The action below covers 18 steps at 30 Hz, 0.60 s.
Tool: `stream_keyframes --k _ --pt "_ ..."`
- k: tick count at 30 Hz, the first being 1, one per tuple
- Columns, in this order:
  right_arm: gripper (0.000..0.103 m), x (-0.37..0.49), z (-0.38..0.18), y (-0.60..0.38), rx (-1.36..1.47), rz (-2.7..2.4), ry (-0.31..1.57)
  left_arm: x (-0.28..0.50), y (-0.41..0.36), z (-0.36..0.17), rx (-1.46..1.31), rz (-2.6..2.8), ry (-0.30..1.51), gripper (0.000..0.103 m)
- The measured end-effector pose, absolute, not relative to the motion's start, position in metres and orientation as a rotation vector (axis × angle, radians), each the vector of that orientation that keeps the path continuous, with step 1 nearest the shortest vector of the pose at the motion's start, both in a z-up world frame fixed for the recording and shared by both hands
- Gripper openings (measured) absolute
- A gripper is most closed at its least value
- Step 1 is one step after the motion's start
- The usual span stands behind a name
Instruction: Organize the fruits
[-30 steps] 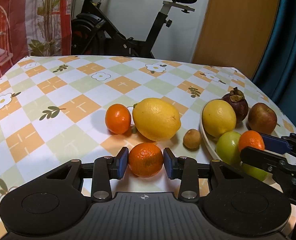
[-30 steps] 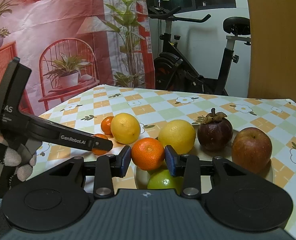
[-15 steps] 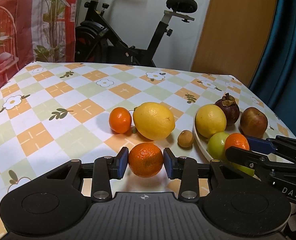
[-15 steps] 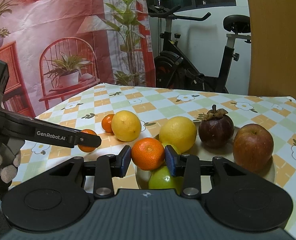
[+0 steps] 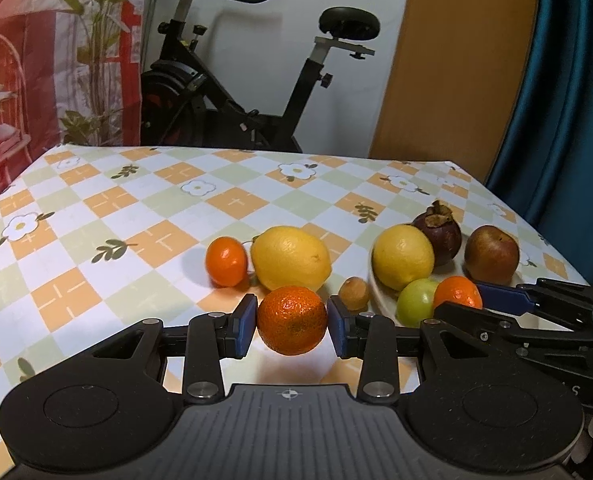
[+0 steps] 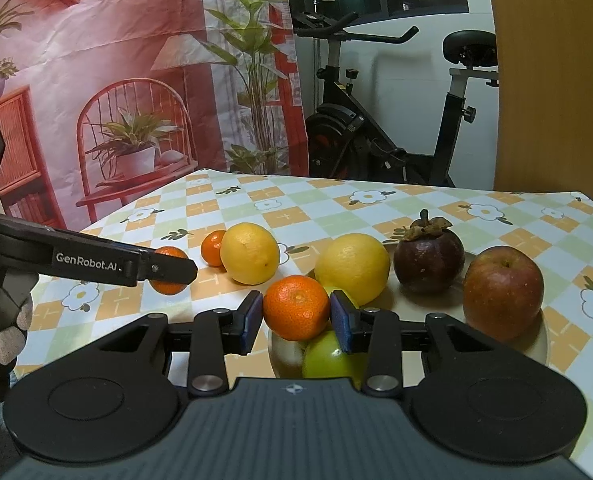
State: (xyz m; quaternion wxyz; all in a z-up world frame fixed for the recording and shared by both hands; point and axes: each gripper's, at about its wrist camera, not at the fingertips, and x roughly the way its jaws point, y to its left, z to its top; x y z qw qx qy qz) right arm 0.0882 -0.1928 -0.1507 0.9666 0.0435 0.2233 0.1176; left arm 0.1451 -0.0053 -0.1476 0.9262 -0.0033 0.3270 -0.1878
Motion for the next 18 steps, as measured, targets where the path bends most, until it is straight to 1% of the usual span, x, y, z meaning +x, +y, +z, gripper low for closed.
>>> stream_keyframes --k 8,18 --pt "0.04 0.084 -0.141 -0.207 0.1 0.18 0.406 0.159 -0.025 -0.129 -0.001 -0.461 0.646 0.04" --pt "0.04 0.087 -0.159 -0.247 0.192 0.051 0.481 0.18 -0.088 -0.135 0.058 -0.596 0.686 0.04"
